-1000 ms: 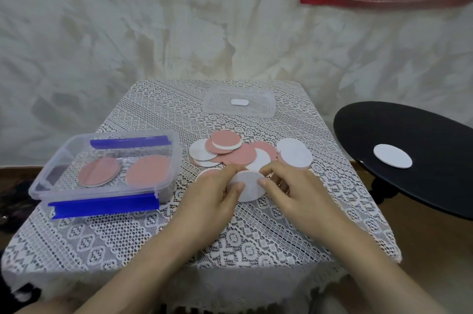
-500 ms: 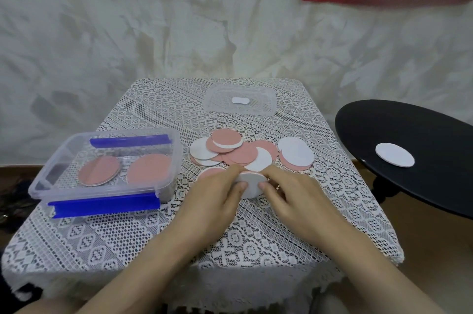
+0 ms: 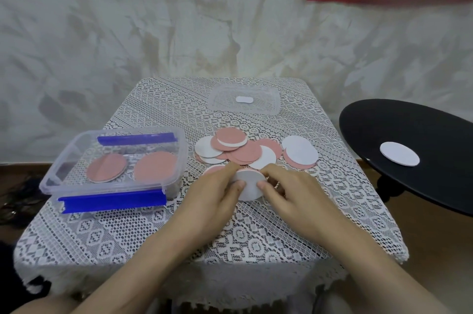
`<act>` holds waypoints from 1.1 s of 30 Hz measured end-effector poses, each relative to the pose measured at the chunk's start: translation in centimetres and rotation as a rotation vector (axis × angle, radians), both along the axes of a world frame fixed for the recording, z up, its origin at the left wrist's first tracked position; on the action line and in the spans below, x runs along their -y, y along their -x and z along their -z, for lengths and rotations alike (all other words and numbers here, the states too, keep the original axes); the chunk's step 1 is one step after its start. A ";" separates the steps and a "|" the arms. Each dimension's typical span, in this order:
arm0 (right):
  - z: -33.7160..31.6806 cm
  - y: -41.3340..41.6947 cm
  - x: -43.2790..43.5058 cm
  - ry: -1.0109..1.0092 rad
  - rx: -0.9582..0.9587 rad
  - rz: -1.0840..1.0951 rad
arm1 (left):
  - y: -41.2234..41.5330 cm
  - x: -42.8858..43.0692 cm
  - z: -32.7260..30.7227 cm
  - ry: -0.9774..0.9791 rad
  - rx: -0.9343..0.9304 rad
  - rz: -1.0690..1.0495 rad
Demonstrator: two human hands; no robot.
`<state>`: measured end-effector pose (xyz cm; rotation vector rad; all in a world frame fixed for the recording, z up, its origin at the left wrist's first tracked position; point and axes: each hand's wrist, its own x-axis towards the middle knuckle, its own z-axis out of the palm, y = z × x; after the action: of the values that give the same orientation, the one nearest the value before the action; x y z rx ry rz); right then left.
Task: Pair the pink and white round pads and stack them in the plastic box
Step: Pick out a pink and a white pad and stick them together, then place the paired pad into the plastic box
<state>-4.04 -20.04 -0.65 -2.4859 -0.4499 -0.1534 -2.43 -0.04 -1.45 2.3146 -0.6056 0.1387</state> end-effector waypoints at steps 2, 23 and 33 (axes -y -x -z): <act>-0.3 -0.1 -0.3 -0.093 -0.019 0.001 | 0.4 -0.6 -0.5 0.038 -0.017 -0.023; -4.6 -3.7 -12.0 -0.426 -0.158 -0.168 | 0.6 -13.8 -3.8 0.363 -0.099 -0.297; -5.1 -7.7 -20.1 -0.332 -0.218 -0.201 | 0.7 -20.6 -4.2 0.267 -0.005 -0.545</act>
<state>3.67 0.10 4.43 -2.0907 -0.5302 0.1151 -3.11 20.57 2.72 2.1589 0.0617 0.4391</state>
